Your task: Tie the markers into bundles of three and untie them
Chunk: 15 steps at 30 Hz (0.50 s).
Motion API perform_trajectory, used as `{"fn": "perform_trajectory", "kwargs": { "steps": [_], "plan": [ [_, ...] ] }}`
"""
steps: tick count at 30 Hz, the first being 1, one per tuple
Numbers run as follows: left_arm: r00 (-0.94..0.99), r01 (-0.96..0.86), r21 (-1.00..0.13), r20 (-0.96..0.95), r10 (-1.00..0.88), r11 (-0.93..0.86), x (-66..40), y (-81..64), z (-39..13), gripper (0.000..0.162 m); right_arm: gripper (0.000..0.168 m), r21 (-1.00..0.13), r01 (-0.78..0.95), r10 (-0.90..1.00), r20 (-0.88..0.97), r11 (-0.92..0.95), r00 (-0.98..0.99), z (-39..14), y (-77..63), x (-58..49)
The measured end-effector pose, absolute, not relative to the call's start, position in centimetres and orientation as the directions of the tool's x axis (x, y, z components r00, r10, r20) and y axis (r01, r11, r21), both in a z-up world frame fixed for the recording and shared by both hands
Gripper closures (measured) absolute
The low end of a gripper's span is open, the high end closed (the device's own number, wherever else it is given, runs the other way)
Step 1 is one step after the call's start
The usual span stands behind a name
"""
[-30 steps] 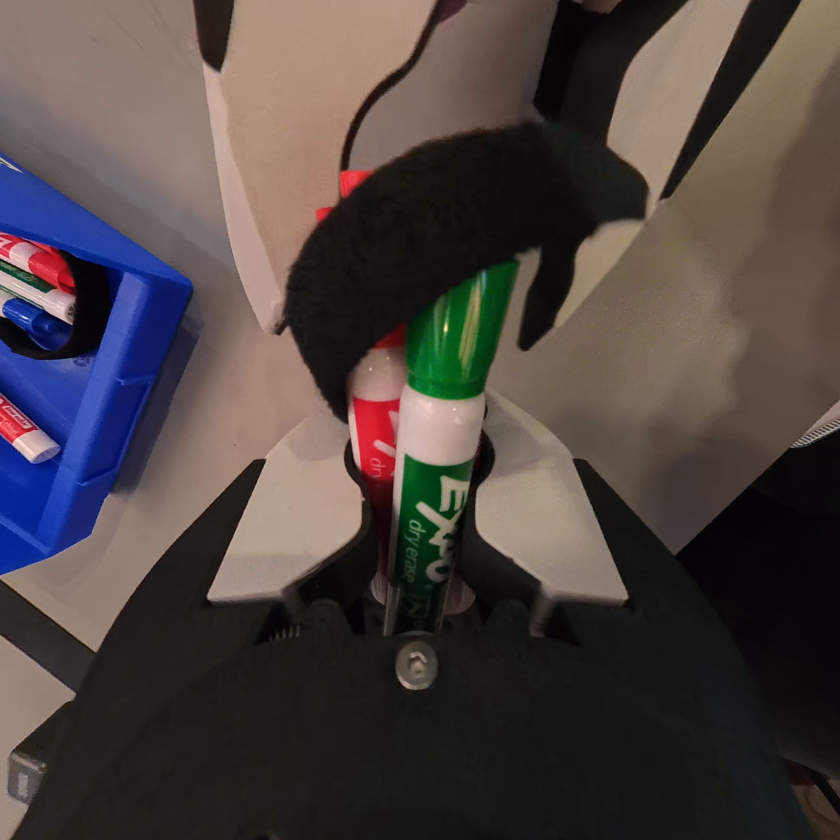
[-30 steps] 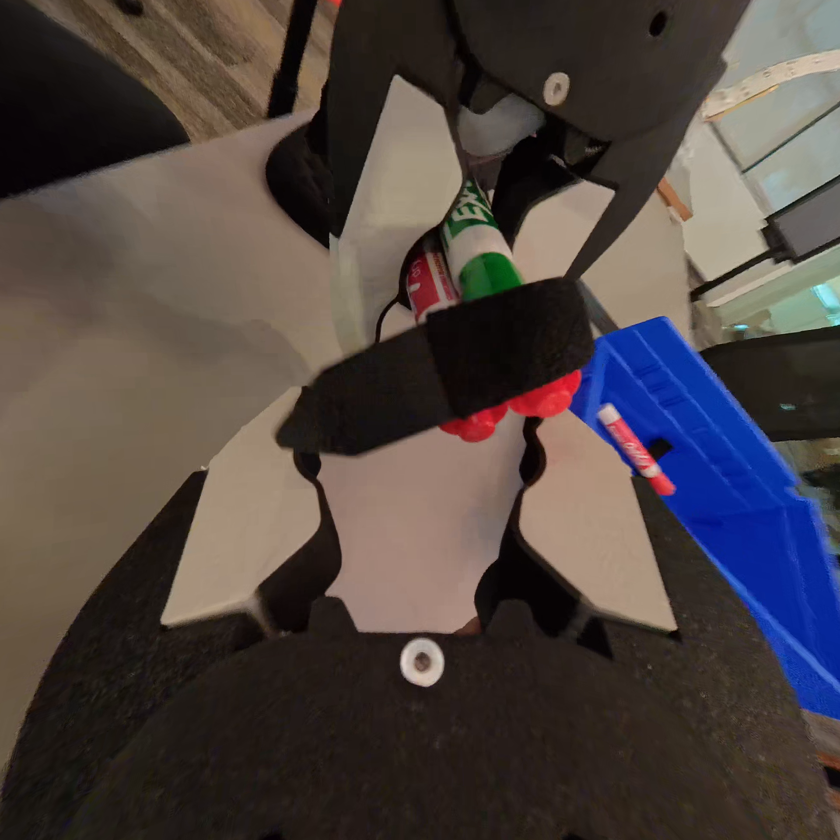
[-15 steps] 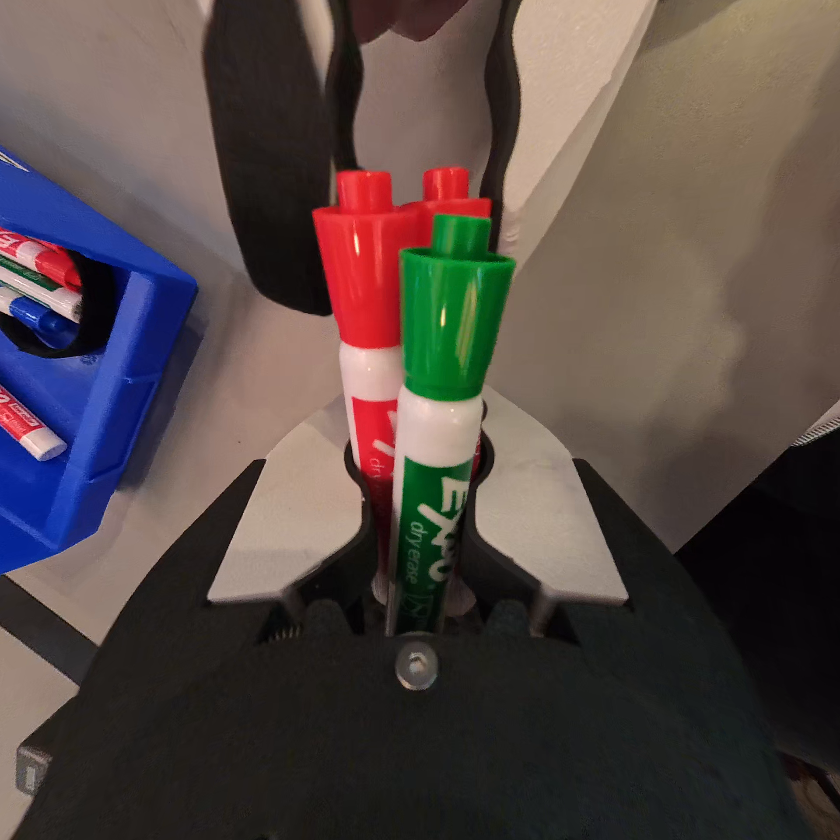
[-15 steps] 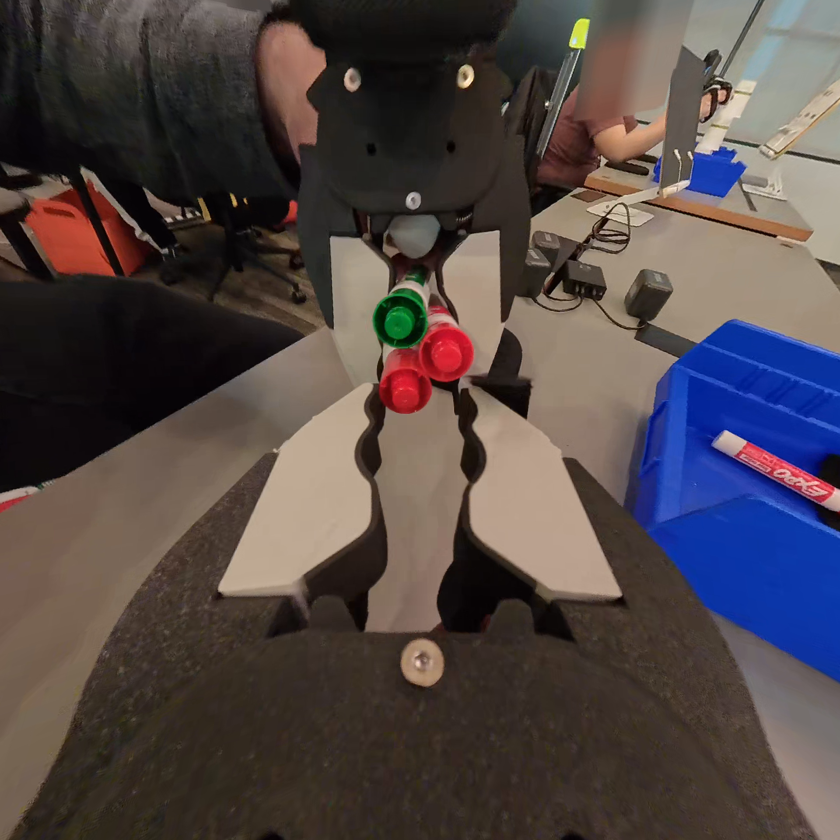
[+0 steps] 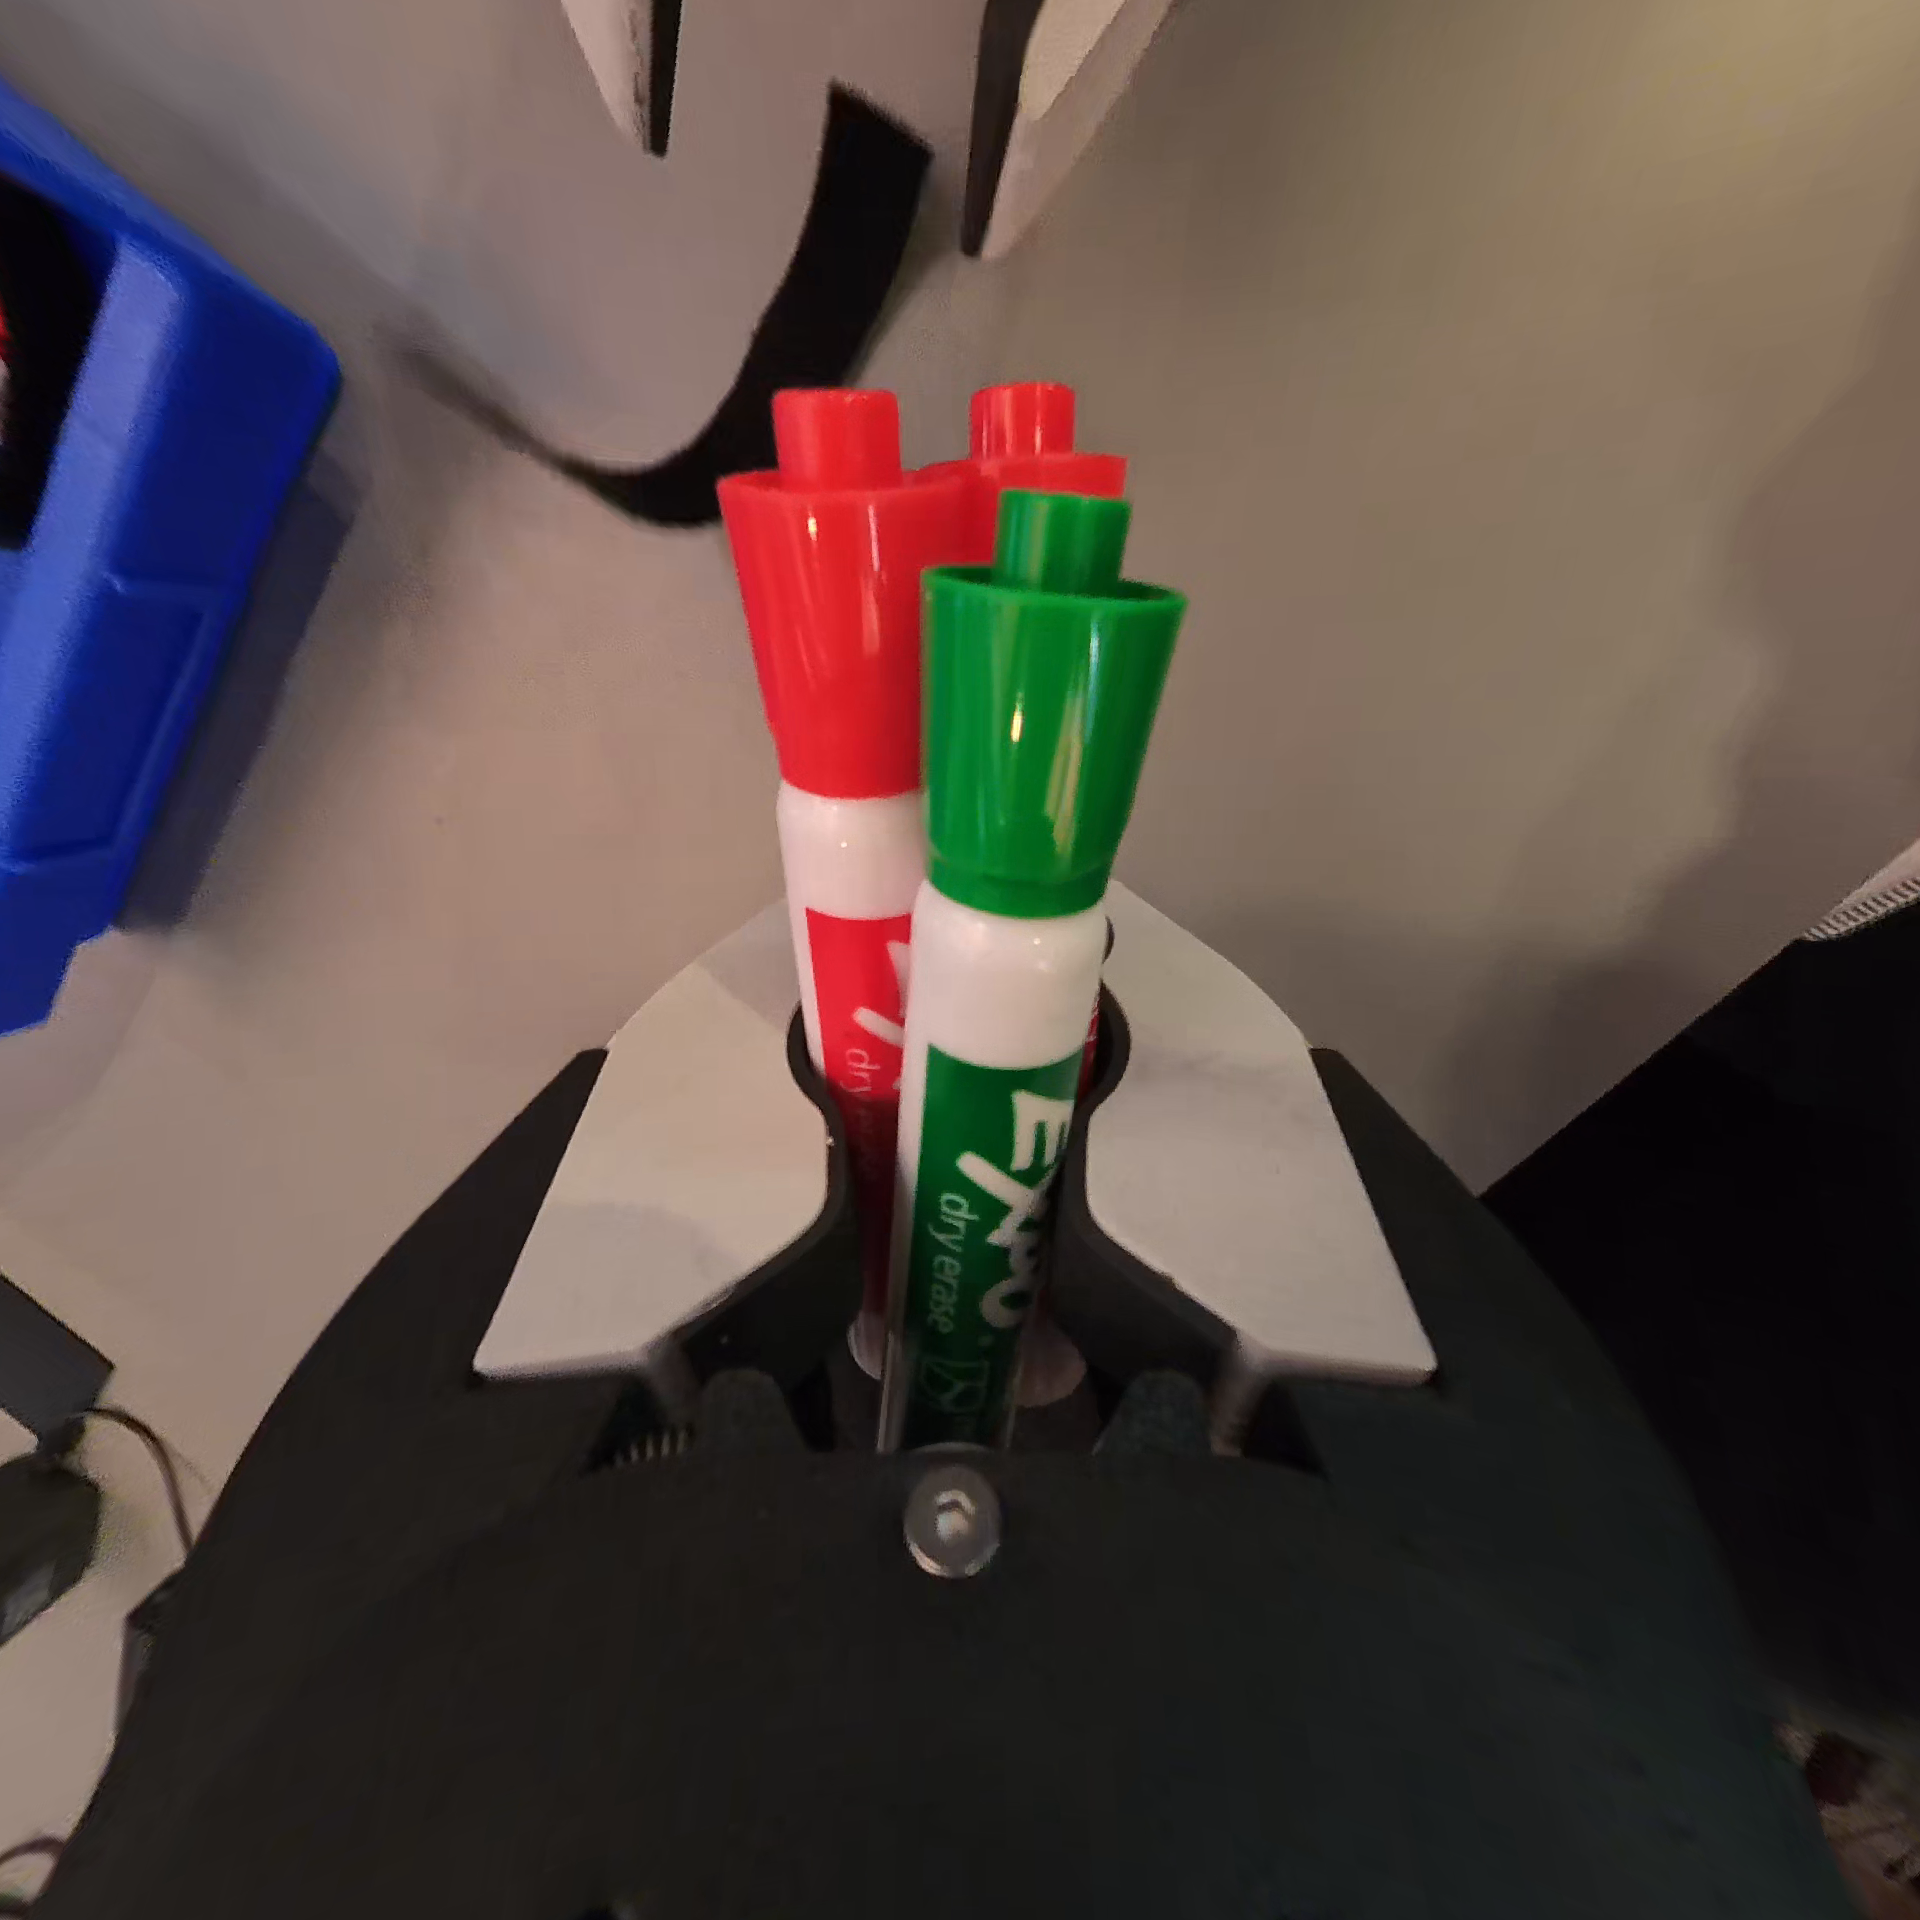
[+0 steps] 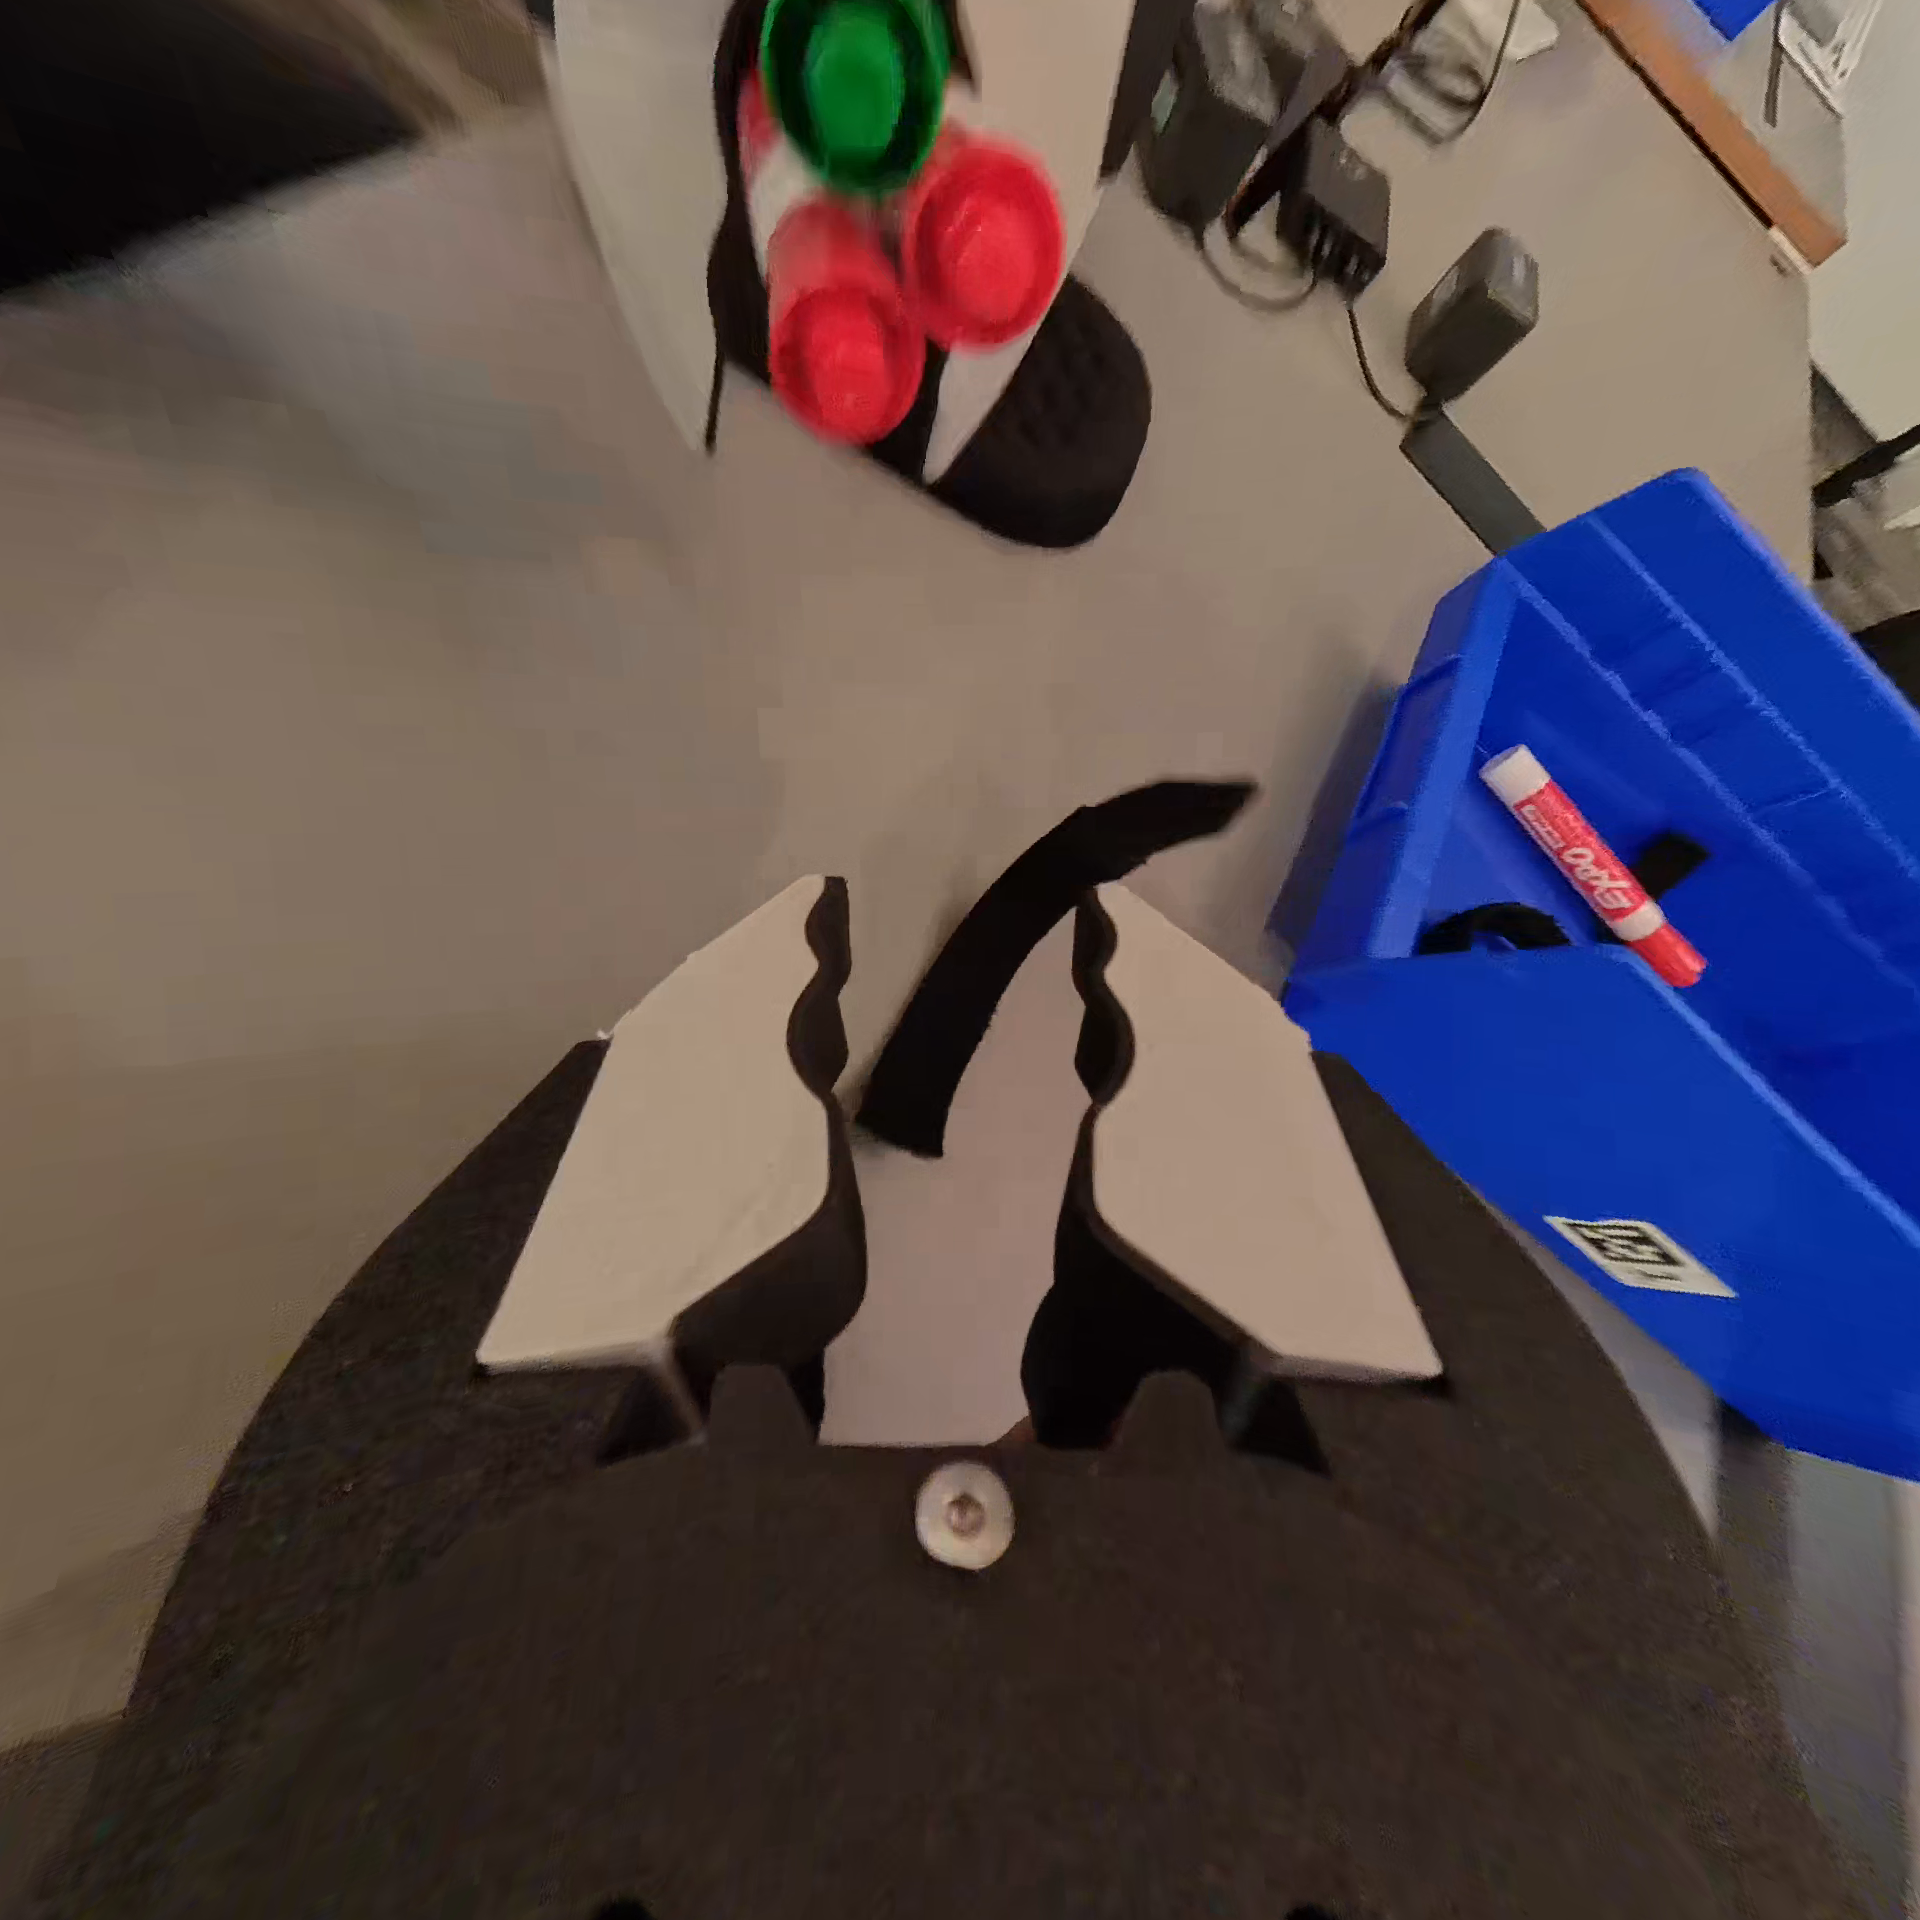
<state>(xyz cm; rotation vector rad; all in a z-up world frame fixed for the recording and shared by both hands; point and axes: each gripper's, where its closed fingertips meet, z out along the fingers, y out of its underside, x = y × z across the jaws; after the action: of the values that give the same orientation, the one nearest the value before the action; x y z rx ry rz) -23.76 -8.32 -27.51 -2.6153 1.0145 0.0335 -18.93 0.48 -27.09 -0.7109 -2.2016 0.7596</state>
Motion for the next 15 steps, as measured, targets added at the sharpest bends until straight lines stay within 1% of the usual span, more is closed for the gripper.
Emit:
{"fn": "perform_trajectory", "kwargs": {
  "steps": [2, 3, 6, 9, 10, 12, 15],
  "plan": [
    [0.760, -0.643, -0.298, -0.133, -0.637, -0.705, -24.2, -9.2, -27.9, 0.121, 0.129, -0.599, 0.295, 0.626, 0.473, 0.744, -0.620, -28.9, 1.2, -19.1],
    [0.767, -0.635, -0.296, -0.132, -0.628, -0.714, -24.4, -9.6, -28.1, 0.121, 0.129, -0.585, 0.317, 0.626, 0.457, 0.746, -0.632, -29.6, 1.3, -19.0],
    [0.784, -0.617, -0.278, -0.144, -0.603, -0.736, -25.2, -10.5, -28.5, 0.121, 0.130, -0.631, 0.385, 0.710, 0.407, 0.674, -0.575, -29.7, 1.3, -20.0],
    [0.797, -0.601, -0.281, -0.142, -0.587, -0.748, -25.3, -10.9, -28.7, 0.121, 0.131, -0.687, 0.468, 0.820, 0.366, 0.557, -0.440, -28.9, 1.5, -22.3],
    [0.801, -0.597, -0.275, -0.144, -0.581, -0.754, -25.4, -11.0, -28.9, 0.120, 0.131, -0.689, 0.505, 0.849, 0.349, 0.520, -0.398, -29.0, 1.5, -23.1],
    [0.810, -0.584, -0.272, -0.138, -0.570, -0.765, -25.6, -11.3, -29.0, 0.121, 0.130, -0.646, 0.598, 0.879, 0.328, 0.475, -0.345, -29.9, 1.9, -24.2],
    [0.824, -0.563, -0.292, -0.136, -0.550, -0.773, -25.8, -11.5, -29.2, 0.121, 0.130, -0.617, 0.663, 0.905, 0.322, 0.423, -0.277, -30.7, 2.4, -25.9]
  ]
}}
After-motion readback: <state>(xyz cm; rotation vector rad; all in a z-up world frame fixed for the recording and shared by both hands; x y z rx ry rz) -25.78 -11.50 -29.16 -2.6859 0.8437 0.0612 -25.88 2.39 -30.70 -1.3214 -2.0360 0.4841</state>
